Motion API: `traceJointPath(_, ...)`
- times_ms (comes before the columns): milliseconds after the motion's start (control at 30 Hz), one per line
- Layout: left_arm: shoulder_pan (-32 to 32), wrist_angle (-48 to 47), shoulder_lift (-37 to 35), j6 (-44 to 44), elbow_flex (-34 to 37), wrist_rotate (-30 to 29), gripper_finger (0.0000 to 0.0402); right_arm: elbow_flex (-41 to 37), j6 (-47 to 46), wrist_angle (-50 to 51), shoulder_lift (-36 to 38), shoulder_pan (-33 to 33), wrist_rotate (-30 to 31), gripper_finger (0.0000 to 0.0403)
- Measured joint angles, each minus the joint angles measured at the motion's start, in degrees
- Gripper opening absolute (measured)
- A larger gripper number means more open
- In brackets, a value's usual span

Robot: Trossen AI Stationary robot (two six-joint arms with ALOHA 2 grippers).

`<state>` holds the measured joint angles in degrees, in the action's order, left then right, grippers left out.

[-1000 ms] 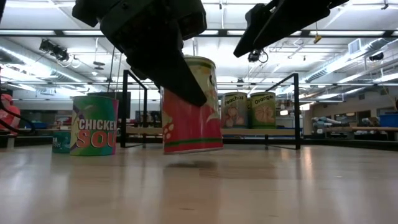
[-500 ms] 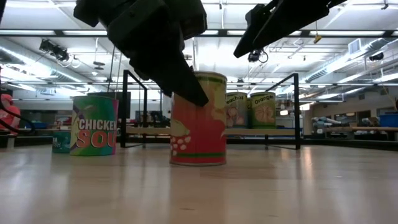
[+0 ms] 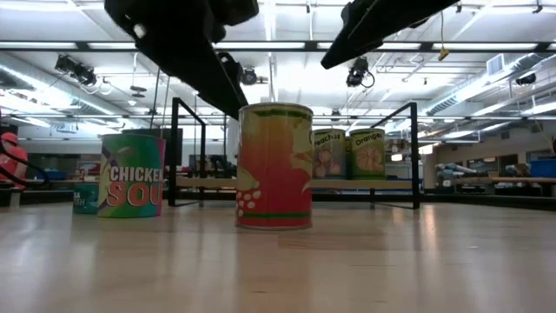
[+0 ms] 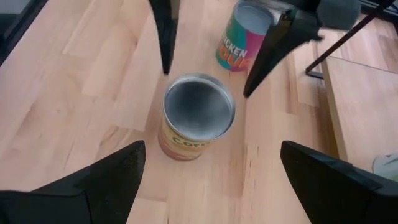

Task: Pick and place cans onto a shelf
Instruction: Put the canned corn on the shelf

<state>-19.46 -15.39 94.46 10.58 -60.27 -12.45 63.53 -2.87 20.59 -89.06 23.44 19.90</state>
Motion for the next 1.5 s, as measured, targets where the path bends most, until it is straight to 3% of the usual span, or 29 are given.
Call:
traceJointPath(400, -5.86, -2.3, -0.4, 17.39, 0.0, -1.42, 0.0396, 0.11, 4.51, -5.71, -6.59, 0.01, -0.66, 0.0381)
traceJointPath(633, -10.76, -0.94, 1.17, 21.16, 1.55, -15.82, 0.0396, 1.6, 4.18, -6.58, -7.24, -1.53, -6.36, 0.0381)
traceJointPath(800, -11.54, -1.01, 3.41, 23.4, 1.88, -24.68, 0.0396, 6.41, 7.18, -1.9, -10.02, -1.49, -6.4, 0.0381)
traceJointPath(1067, -10.52, 0.56, 8.0, 24.91, 1.88, -31.35, 0.0396, 11.5, 11.18, 3.64, -11.77, -3.95, -6.09, 0.0386)
traceJointPath(1300, -8.23, -3.97, 8.76, 29.45, 1.79, -46.16, 0.0396, 11.69, 10.14, 8.74, -11.65, -4.33, -3.27, 0.039)
traceJointPath(1500, -8.69, -5.6, 7.89, 26.97, 1.84, -45.21, 0.0396, 11.69, 10.91, 9.18, -12.04, -4.78, -3.11, 0.039)
